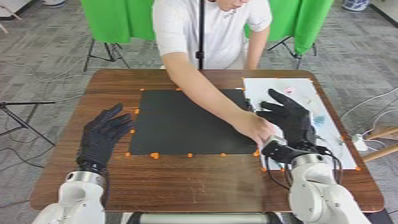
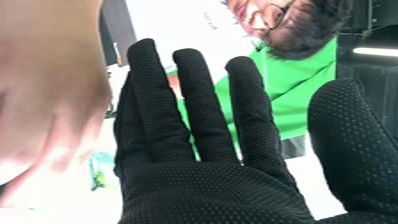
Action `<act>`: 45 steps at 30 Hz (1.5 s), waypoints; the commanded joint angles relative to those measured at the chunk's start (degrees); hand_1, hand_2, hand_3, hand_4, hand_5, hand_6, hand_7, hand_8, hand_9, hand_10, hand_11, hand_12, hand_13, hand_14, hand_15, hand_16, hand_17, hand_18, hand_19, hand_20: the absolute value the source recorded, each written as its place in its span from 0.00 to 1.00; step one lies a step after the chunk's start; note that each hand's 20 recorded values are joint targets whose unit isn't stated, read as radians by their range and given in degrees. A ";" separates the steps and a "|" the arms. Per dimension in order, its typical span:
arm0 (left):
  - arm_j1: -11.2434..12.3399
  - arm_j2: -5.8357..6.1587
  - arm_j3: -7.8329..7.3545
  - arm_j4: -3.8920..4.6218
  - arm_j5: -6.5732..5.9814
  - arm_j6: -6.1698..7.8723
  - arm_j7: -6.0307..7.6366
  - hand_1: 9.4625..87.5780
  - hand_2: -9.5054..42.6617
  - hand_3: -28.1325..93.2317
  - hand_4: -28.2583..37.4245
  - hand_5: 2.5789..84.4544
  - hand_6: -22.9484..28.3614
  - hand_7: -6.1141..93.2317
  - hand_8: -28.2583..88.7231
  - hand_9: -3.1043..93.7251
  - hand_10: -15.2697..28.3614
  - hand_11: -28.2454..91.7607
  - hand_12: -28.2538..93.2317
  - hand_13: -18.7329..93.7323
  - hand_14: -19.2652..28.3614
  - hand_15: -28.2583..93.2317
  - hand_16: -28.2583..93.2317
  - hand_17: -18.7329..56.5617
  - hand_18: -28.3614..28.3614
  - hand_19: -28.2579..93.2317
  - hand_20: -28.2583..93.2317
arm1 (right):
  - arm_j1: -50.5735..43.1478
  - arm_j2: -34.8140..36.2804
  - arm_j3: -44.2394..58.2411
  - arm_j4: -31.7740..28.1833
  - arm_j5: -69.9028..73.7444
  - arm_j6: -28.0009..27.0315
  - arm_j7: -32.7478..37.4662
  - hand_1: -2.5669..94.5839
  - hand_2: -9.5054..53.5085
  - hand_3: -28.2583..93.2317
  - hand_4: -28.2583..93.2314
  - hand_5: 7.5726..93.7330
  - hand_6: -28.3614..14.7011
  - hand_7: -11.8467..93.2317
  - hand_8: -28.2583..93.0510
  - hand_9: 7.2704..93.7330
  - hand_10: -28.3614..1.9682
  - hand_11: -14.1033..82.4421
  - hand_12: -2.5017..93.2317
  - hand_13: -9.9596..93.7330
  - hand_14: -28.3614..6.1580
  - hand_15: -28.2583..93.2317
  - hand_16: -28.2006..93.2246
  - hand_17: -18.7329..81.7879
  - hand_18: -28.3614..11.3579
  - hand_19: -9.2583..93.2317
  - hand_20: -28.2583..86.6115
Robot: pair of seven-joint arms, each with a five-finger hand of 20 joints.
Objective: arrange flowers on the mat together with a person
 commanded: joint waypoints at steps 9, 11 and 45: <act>0.50 -0.16 0.24 0.17 -0.42 0.35 -0.19 0.18 0.41 0.86 0.03 0.46 0.69 0.18 0.16 0.44 0.89 0.50 0.31 0.43 1.00 0.71 0.13 0.17 0.94 0.79 0.16 | -0.27 0.00 -0.32 -0.18 0.20 0.81 -0.65 0.18 0.31 0.99 0.00 0.50 0.61 0.25 0.11 0.56 0.30 0.28 0.14 0.54 0.20 0.49 0.34 0.28 0.21 0.58 0.41; 0.53 -0.14 0.20 0.17 -0.31 0.29 -0.29 0.18 0.41 0.86 0.03 0.47 0.69 0.18 0.16 0.44 0.89 0.50 0.31 0.43 1.00 0.71 0.13 0.17 0.94 0.80 0.16 | -0.22 0.01 -0.42 -0.19 0.32 0.96 -0.76 0.18 0.31 0.99 0.00 0.50 0.61 0.25 0.11 0.56 0.30 0.28 0.14 0.54 0.20 0.49 0.34 0.28 0.21 0.58 0.41; 0.58 0.05 0.14 0.05 -0.55 0.54 0.24 0.18 0.41 0.86 0.03 0.47 0.69 0.18 0.16 0.44 0.89 0.50 0.31 0.43 1.00 0.71 0.13 0.17 0.94 0.79 0.16 | -0.64 0.12 -0.13 -0.60 0.26 1.21 -0.99 0.18 0.31 0.99 0.00 0.50 0.61 0.25 0.11 0.56 0.30 0.28 0.14 0.54 0.21 0.49 0.34 0.28 0.21 0.58 0.41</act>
